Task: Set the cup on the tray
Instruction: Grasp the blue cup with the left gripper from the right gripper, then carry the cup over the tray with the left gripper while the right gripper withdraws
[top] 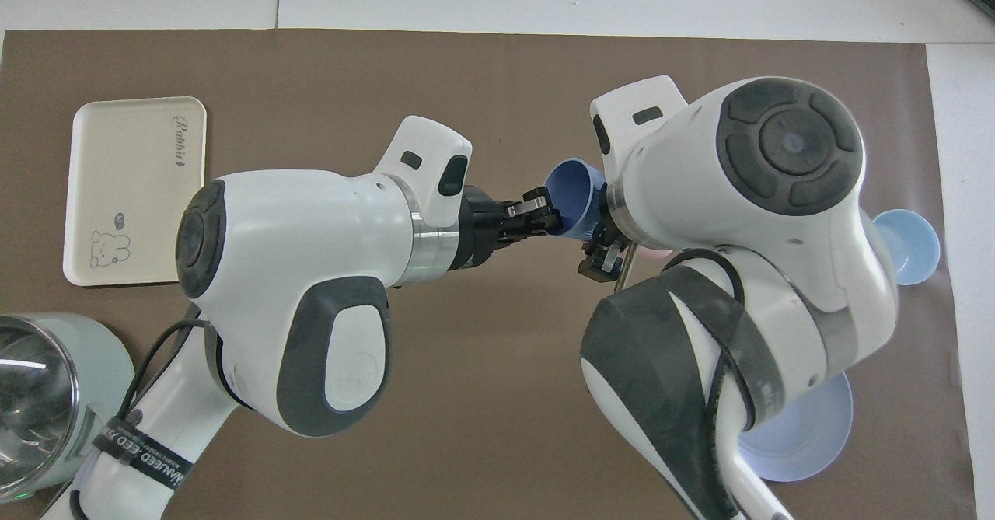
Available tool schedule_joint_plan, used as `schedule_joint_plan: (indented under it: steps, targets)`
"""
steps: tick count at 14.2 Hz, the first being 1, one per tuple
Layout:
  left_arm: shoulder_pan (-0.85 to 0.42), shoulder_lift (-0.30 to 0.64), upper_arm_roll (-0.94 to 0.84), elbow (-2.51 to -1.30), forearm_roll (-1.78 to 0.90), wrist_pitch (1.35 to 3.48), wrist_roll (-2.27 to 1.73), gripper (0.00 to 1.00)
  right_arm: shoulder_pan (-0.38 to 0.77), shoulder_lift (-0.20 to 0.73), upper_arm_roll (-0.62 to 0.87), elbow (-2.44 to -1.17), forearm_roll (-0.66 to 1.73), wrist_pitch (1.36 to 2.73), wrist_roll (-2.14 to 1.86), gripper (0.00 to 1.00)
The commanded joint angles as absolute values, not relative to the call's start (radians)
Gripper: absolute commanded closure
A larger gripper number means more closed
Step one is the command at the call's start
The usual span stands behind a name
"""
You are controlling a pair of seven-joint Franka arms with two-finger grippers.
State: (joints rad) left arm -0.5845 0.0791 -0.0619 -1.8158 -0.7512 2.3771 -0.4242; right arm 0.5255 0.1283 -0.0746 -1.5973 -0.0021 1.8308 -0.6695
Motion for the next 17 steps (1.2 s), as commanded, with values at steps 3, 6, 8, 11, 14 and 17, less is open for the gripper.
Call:
schedule_joint_plan:
  steps: [3, 6, 8, 11, 14, 17]
  targets:
    - [-0.597, 0.048, -0.060, -1.862, -0.761, 2.361, -0.374, 1.00, 0.517, 0.132, -0.077, -1.578, -0.028, 1.841, -0.652, 1.00]
    - [-0.578, 0.052, -0.058, -1.838, -0.762, 2.355, -0.377, 1.00, 0.517, 0.132, -0.077, -1.582, -0.028, 1.845, -0.652, 1.00]
    - [-0.528, 0.067, -0.058, -1.789, -0.762, 2.312, -0.376, 1.00, 0.517, 0.132, -0.078, -1.582, -0.028, 1.847, -0.652, 1.00]
    - [-0.436, 0.080, -0.057, -1.704, -0.752, 2.182, -0.374, 1.00, 0.517, 0.132, -0.078, -1.582, -0.028, 1.848, -0.652, 1.00]
    - [-0.315, 0.075, -0.058, -1.658, -0.668, 2.067, -0.359, 1.00, 0.517, 0.132, -0.078, -1.583, -0.028, 1.848, -0.652, 1.00]
    - [-0.203, 0.071, -0.054, -1.654, -0.566, 2.000, -0.235, 1.00, 0.514, 0.132, -0.080, -1.585, -0.025, 1.851, -0.652, 1.00]
